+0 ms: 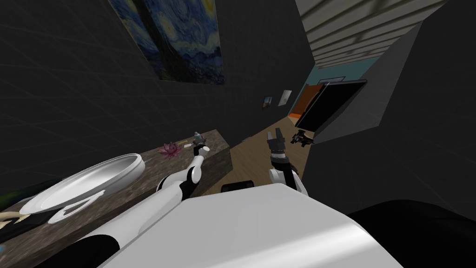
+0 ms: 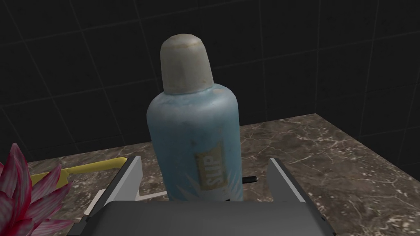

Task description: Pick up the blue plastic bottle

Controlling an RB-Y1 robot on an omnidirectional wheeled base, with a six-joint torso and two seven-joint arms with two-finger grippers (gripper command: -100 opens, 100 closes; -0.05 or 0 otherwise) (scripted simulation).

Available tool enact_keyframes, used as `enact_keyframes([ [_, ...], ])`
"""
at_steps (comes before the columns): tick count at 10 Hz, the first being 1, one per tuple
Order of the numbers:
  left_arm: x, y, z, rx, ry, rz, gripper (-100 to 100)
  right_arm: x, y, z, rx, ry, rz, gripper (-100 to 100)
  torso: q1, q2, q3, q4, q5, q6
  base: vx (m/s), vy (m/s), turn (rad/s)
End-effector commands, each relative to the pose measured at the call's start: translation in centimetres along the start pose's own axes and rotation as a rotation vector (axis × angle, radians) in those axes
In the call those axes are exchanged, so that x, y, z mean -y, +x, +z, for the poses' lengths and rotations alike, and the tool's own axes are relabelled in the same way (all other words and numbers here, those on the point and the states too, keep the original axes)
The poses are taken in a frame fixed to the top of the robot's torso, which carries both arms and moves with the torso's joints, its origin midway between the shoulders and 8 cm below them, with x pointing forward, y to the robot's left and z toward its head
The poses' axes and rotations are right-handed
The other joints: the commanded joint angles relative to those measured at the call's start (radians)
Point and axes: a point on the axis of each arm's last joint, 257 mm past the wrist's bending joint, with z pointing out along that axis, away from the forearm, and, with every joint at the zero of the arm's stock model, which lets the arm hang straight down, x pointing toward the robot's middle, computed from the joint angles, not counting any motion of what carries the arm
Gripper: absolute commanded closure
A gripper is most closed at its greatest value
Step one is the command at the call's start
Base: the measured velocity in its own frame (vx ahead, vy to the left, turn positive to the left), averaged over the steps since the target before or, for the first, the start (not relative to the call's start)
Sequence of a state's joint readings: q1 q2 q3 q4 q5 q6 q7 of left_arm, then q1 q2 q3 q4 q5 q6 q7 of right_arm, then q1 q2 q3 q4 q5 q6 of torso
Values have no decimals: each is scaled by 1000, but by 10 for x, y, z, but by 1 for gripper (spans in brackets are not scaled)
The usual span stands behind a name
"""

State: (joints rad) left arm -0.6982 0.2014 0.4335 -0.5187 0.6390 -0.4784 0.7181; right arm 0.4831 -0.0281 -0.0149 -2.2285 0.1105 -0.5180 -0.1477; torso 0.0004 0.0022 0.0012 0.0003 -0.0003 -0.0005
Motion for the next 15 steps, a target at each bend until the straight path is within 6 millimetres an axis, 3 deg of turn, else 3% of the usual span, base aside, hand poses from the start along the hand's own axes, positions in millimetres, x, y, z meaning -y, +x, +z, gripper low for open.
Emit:
enact_keyframes([
  [1,-4,-8,-2,19,-8,6,-100,0,0,0,0,0,0,0,0,0,0,0,0,0,-13,9,-8],
  [3,-5,-7,-1,18,-9,8,-100,0,0,0,0,0,0,0,0,-3,-2,-1,0,0,2,3,0],
  [4,-4,-7,-1,18,-8,7,100,0,0,0,0,0,0,0,0,-3,-2,-1,0,0,0,0,0],
  [8,-4,-7,-1,18,-8,5,100,0,0,0,0,0,0,0,-1,-4,-2,-1,-1,0,0,0,0],
  [9,-4,-7,-1,18,-8,5,0,0,0,0,0,0,0,0,-1,-3,-2,-1,0,0,0,0,0],
  [10,-4,-28,-11,54,-21,-8,100,0,0,0,0,0,0,0,-1,-3,-2,-1,0,0,62,-18,-52],
  [12,11,-24,-12,30,0,-6,100,0,0,0,0,0,0,0,-3,-9,-7,-6,2,2,60,-30,-21],
  [13,9,-41,-22,63,-14,-22,100,0,0,0,0,0,0,0,-2,-9,-8,-6,3,1,81,-11,-48],
  [14,25,-39,-24,42,7,-17,100,0,0,0,0,0,0,0,-1,-11,-10,-9,5,3,74,-18,-42],
  [15,19,-56,-33,83,-15,-34,100,0,0,0,0,0,0,0,0,-13,-12,-11,6,3,92,-33,-46],
])
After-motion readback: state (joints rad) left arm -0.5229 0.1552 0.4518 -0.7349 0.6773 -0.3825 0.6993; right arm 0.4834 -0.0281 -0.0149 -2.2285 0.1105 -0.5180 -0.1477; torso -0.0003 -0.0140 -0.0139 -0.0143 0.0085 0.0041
